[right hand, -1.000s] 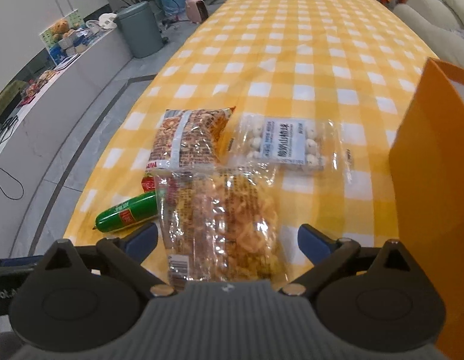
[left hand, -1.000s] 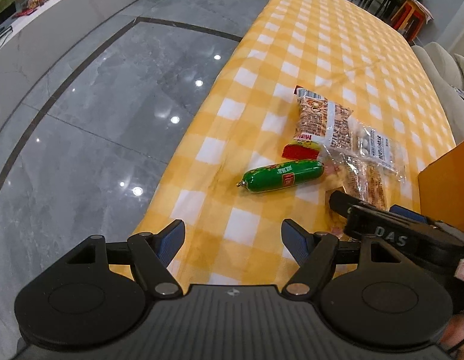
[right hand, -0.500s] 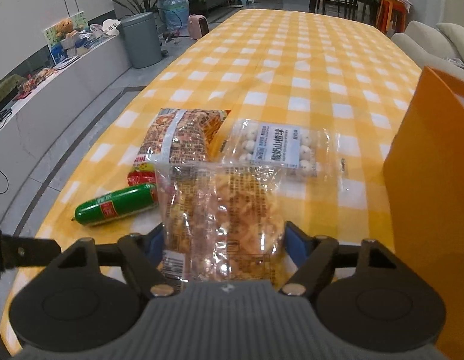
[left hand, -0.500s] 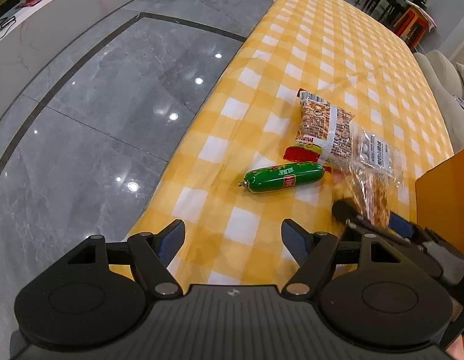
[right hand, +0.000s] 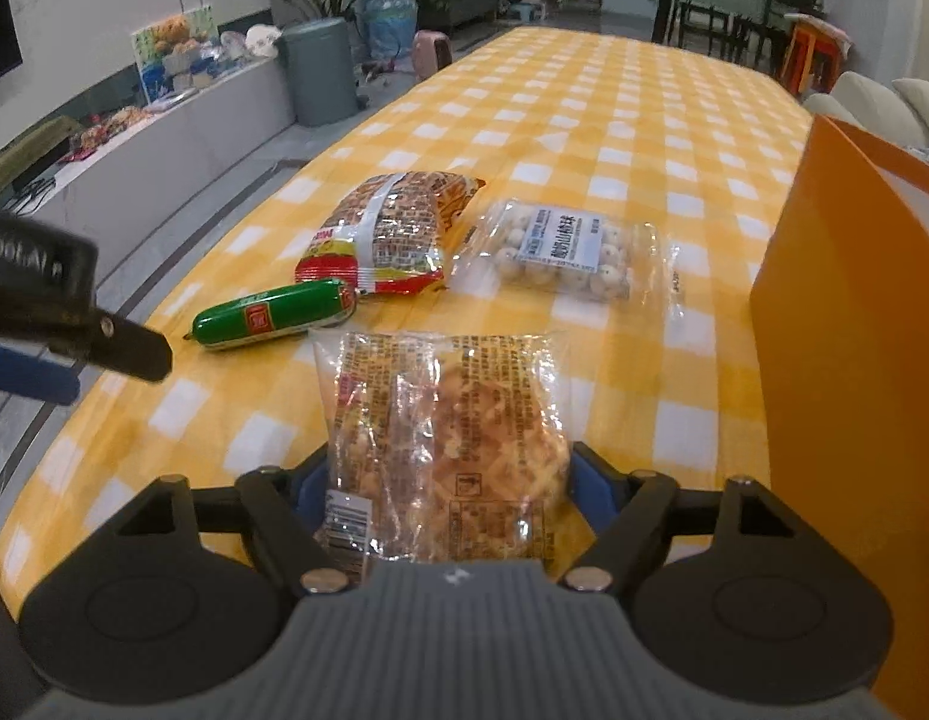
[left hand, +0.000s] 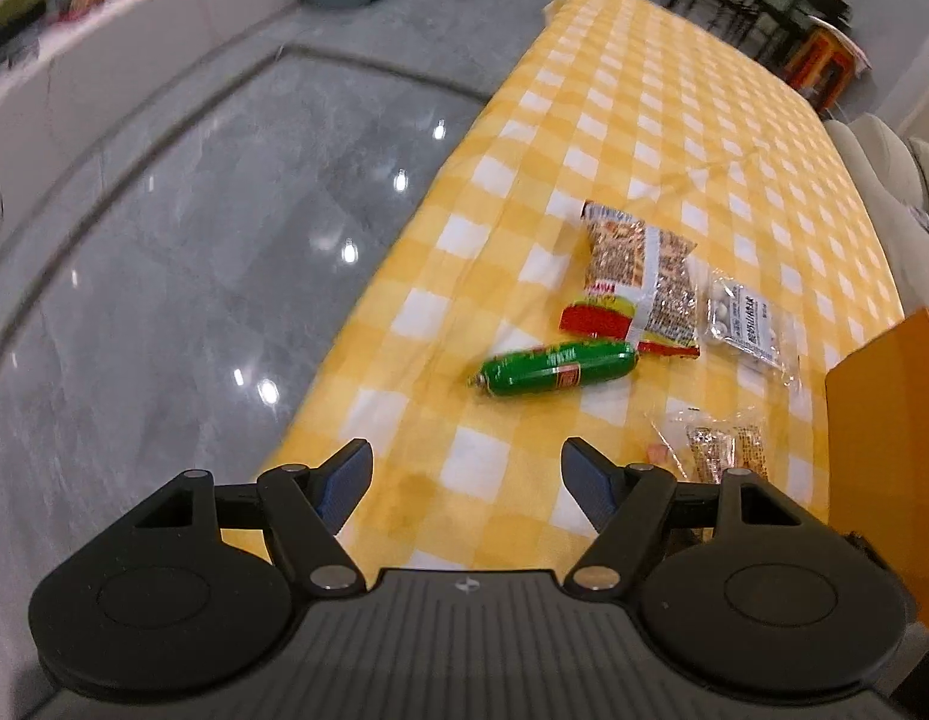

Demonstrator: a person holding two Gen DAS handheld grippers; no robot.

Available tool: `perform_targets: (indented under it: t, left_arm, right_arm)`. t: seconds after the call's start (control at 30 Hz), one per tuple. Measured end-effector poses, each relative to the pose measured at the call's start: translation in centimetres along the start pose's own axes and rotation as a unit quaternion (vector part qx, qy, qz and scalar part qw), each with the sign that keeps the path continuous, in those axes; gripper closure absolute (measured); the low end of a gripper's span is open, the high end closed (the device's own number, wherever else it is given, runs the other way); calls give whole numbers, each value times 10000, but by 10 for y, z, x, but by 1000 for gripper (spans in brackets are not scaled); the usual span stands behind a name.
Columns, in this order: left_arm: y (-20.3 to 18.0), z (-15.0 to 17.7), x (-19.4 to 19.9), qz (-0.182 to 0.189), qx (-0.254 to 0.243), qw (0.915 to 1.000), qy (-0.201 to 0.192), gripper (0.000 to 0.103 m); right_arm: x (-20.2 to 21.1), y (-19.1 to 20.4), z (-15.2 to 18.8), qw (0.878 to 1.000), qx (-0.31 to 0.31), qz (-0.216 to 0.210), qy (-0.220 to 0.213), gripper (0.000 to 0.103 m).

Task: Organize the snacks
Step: 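Lift the waffle bag with the right gripper while the left grasps the green sausage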

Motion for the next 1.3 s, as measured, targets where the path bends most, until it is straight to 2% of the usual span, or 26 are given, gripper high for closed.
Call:
perform_targets:
  t: [0.13,0.3,0.47,0.57,0.67,0.73,0.8,0.87,1.03,1.13,1.23,1.3]
  left_arm:
    - [-4,-1,15,-31,-320,9989,-329,18]
    - [-7,0,12,-27,-314,9990,-302,18]
    - [-9,1,2,-151,-351,9990,-247,18]
    - [-11,-4,-3,3,-393,9991,-176,19]
    - [-22,-18,-2,237,-720,9970,-169,19]
    - [-32,-26,2,572,-1237,9901,-344,15]
    - [-40,-34,-3,646,-1697,9827,-367,15]
    - [-45,-39,-15,661,-2064,9761,-188,18]
    - [-52,-35,-46,630,-3004,9510,362,18]
    - [-50,-28,-60,431,-3355,9395,545,22]
    - [-52,-23,-71,521,-3517,9320,699,23]
    - [-56,-18,-79,515,-3631,9255,951,30]
  right_arm:
    - [-1,8,10,9987,180,120,-455,20]
    - [-6,10,18,9951,153,36,-973,17]
    - [-9,7,17,9949,87,-25,-1007,16]
    - [-11,8,15,9951,86,-100,-978,12]
    - [-12,12,15,9950,194,5,-977,12]
    - [-12,12,17,9950,162,55,-983,12]
    - [-12,11,17,9950,138,52,-987,12]
    - [-12,10,18,9950,127,47,-990,13]
    - [-10,9,20,9947,134,10,-1019,16]
    - [-8,9,22,9943,150,11,-1051,19]
    - [-7,9,23,9942,137,53,-1069,23]
    - [-6,8,23,9940,115,66,-1082,24]
Point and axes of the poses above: each gripper's, at about its wrist camera, not at the fingertips, and x roughly against the way its jaws point, y to its left, z to its underside, the point moved 3 cm from there along -x, roughly the way its jaws point, and after that the axes turned 12 degrees about z, right-handed, at the moved point
